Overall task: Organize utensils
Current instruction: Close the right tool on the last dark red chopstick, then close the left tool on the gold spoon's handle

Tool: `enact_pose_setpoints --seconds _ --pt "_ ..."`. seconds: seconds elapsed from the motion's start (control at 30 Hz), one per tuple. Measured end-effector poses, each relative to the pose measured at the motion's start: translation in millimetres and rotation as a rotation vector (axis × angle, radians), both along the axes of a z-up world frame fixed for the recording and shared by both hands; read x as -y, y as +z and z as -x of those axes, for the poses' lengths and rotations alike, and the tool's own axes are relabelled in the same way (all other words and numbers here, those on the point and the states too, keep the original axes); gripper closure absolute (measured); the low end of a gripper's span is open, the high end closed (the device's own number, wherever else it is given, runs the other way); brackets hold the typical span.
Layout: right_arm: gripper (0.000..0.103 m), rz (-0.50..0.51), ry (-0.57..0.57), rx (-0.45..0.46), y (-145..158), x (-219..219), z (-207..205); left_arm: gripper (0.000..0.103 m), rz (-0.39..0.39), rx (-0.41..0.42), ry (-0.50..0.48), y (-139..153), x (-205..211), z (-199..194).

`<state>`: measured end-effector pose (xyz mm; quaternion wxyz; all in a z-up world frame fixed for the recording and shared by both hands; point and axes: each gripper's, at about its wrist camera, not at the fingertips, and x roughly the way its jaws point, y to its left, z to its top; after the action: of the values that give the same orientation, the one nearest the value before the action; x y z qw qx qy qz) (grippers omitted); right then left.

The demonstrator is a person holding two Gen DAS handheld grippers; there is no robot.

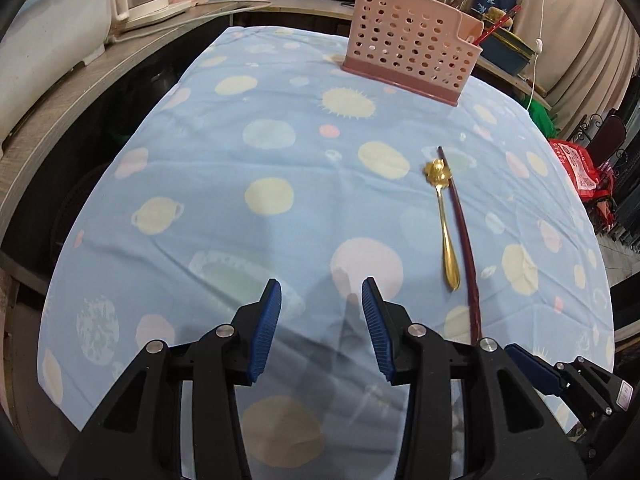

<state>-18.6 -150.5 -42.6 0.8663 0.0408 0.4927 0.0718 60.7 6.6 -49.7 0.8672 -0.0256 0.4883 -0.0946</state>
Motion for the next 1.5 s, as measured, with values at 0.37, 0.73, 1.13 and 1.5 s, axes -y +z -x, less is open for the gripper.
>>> enact_pose_setpoints --seconds 0.37,0.73,1.13,1.5 --pt "0.093 0.006 -0.019 -0.008 -7 6 -2 0.063 0.0 -0.006 -0.015 -5 1 7" --pt "0.096 -0.03 -0.095 0.002 -8 29 -4 0.063 0.006 -0.003 -0.066 -1 22 4" --pt "0.096 -0.073 -0.204 0.016 -2 70 -13 0.055 0.038 -0.003 -0.193 2 87 -11" --pt "0.096 -0.088 -0.183 0.006 -5 67 -18 0.083 0.002 -0.005 -0.171 -13 84 -18"
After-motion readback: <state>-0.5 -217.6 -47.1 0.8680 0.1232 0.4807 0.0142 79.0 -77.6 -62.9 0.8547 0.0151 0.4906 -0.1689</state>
